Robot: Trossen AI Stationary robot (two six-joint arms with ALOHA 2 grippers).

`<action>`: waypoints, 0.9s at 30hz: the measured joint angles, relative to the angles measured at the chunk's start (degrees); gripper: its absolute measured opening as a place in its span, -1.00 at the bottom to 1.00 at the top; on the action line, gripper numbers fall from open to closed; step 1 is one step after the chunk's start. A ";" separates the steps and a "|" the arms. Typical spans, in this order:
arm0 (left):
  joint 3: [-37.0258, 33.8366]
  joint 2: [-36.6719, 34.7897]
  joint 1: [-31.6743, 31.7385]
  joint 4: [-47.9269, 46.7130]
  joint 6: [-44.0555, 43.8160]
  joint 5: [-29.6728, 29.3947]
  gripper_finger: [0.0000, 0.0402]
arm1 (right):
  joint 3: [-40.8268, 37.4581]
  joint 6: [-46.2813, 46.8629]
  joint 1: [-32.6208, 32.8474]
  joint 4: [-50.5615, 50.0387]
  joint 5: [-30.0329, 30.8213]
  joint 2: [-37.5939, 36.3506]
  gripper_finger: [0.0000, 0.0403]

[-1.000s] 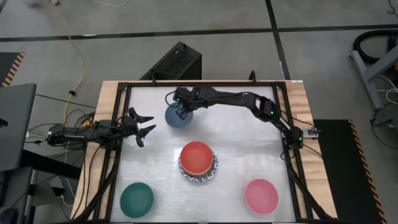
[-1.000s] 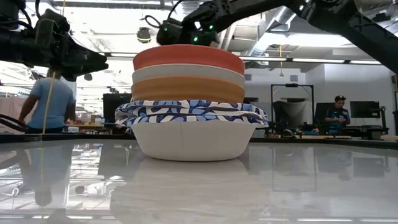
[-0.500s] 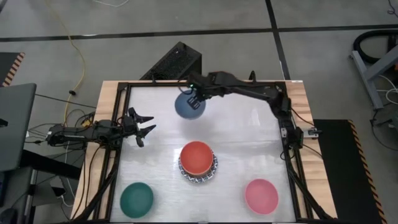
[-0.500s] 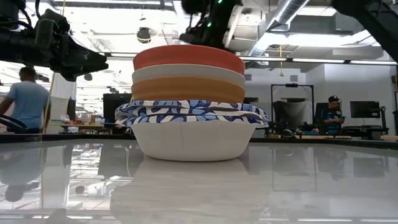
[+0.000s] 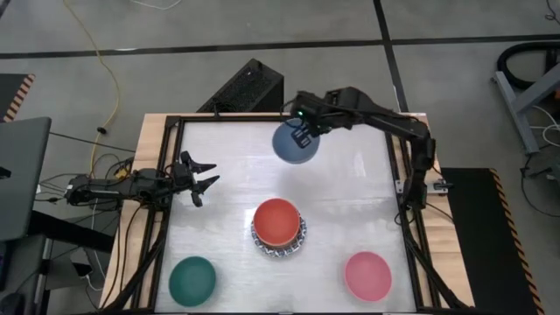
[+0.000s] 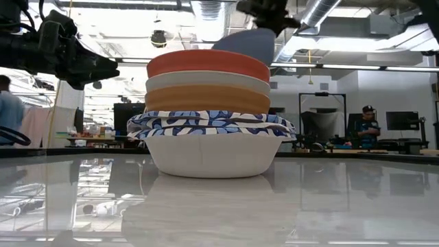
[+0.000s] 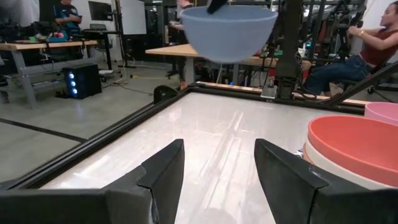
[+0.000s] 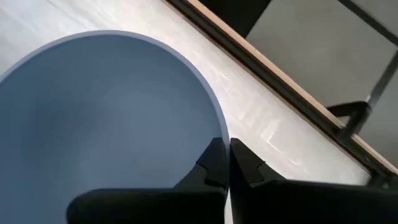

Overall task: Nest bowls inside each other by size order
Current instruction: Stack the blue bowl into the red bowl

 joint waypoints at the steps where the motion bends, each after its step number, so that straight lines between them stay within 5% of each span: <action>1: -0.02 0.00 0.00 0.02 0.00 0.01 -0.08 | 0.00 0.82 0.56 -1.30 0.96 -0.63 -0.95; 9: -0.02 0.00 -0.02 0.00 0.00 0.00 -0.08 | -6.80 8.65 5.22 -4.45 4.14 -9.88 -0.95; 17: -0.01 0.00 -0.01 0.02 0.00 0.11 -0.08 | -26.67 23.70 10.33 -2.93 6.95 -24.01 -0.95; 27: -0.02 0.00 -0.01 0.00 0.00 0.13 -0.08 | -49.49 37.61 22.28 11.03 6.92 -34.00 -0.95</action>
